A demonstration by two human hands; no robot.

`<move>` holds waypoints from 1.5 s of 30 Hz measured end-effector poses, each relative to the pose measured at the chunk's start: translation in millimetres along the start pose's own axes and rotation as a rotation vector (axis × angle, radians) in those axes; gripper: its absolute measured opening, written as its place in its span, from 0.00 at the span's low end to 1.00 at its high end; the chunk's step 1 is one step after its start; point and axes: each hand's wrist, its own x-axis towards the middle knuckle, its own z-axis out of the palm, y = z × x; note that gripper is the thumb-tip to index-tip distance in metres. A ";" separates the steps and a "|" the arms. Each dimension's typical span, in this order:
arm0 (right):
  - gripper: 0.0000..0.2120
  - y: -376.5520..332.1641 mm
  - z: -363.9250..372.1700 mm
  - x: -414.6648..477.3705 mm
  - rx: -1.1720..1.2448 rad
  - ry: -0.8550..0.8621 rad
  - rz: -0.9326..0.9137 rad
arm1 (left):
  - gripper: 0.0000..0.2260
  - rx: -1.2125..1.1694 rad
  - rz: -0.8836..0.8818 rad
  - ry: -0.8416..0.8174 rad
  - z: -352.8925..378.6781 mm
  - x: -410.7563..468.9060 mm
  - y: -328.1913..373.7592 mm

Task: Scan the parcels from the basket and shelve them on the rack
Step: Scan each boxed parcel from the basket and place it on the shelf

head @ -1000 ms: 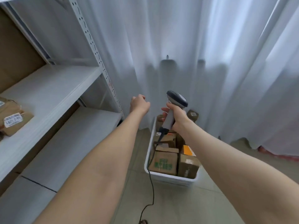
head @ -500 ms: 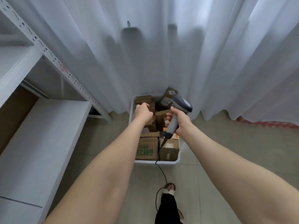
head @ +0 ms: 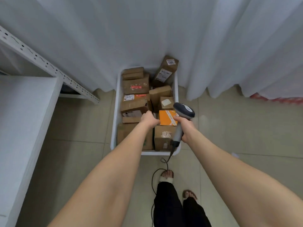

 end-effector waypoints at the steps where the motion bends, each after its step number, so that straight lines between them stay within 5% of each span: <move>1: 0.26 8.6 -5.0 13.0 -0.011 0.006 0.008 | 0.36 0.021 0.006 -0.018 12.9 9.5 -6.5; 9: 0.23 54.0 -23.4 89.7 -0.027 -0.025 0.045 | 0.56 0.314 0.103 -0.133 98.9 66.2 -43.1; 18: 0.18 58.4 -32.9 113.1 -0.104 -0.044 0.040 | 0.45 0.425 0.100 -0.039 124.2 81.5 -50.1; 24: 0.15 62.7 -39.5 103.1 -0.100 -0.062 0.084 | 0.23 0.521 0.180 0.093 113.7 68.9 -47.2; 27: 0.10 57.0 -34.9 85.6 -0.095 -0.089 0.081 | 0.28 0.444 0.124 0.013 109.2 55.0 -41.8; 31: 0.17 45.9 -30.2 85.2 -0.116 -0.050 -0.016 | 0.38 0.218 0.041 0.070 111.8 57.9 -43.1; 34: 0.11 46.8 -36.1 102.8 -0.096 -0.051 0.010 | 0.45 0.007 -0.039 0.028 113.1 76.1 -49.6; 38: 0.08 59.9 -36.4 124.5 -0.067 -0.108 0.067 | 0.53 0.272 0.076 -0.107 127.9 94.0 -58.4; 45: 0.09 56.8 -42.0 107.5 -0.061 -0.091 0.083 | 0.41 0.514 0.170 0.010 114.5 77.7 -60.5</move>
